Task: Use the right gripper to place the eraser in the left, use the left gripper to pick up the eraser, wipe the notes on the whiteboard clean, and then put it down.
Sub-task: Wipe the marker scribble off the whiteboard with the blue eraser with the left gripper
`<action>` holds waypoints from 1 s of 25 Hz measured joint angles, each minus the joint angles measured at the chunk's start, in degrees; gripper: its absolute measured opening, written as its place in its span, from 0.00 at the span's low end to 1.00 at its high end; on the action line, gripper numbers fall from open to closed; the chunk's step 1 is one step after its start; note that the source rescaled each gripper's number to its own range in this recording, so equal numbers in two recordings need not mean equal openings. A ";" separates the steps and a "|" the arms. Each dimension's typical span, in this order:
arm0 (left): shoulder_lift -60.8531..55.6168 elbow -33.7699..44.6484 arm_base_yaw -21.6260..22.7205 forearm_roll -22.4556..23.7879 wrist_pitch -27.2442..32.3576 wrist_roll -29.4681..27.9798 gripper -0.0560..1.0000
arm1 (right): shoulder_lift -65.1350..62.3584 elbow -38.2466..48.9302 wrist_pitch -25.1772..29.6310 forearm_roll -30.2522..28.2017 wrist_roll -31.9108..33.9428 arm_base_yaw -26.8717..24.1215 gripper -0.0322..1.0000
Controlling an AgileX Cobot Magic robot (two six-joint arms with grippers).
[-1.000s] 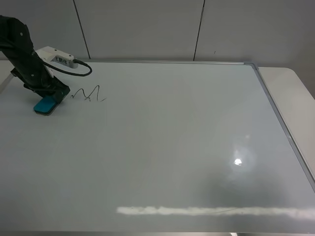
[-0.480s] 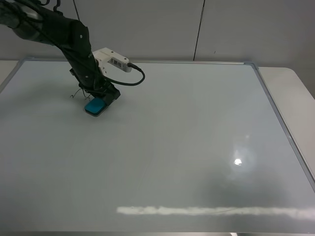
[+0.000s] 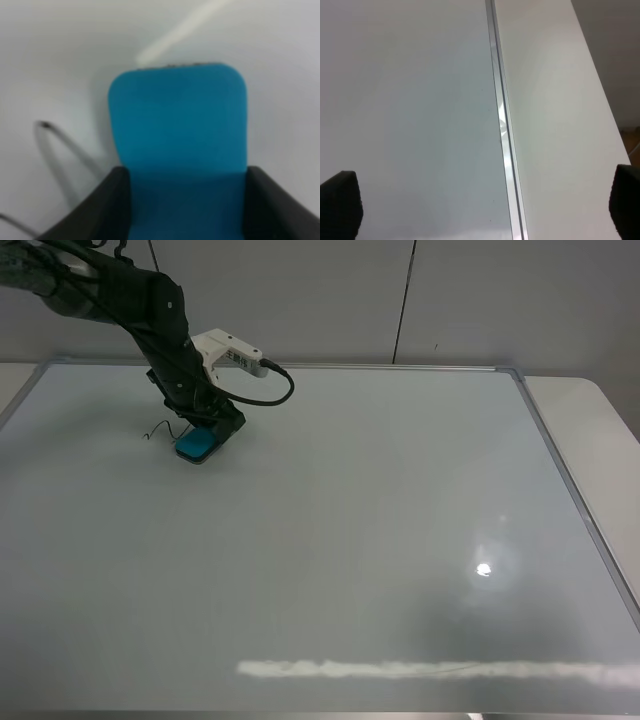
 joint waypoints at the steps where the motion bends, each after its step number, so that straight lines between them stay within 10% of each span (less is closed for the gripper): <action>1: 0.05 -0.04 1.34 0.00 -0.63 0.68 0.08 | 0.00 0.00 0.00 0.00 0.00 0.00 0.99; 13: 0.40 -0.62 17.57 -2.30 -1.38 7.22 0.08 | 0.00 0.00 0.00 0.00 0.00 0.00 0.99; 25: 1.42 -2.08 3.67 -5.64 -0.27 8.27 0.08 | 0.00 0.00 0.00 0.00 0.00 0.00 0.99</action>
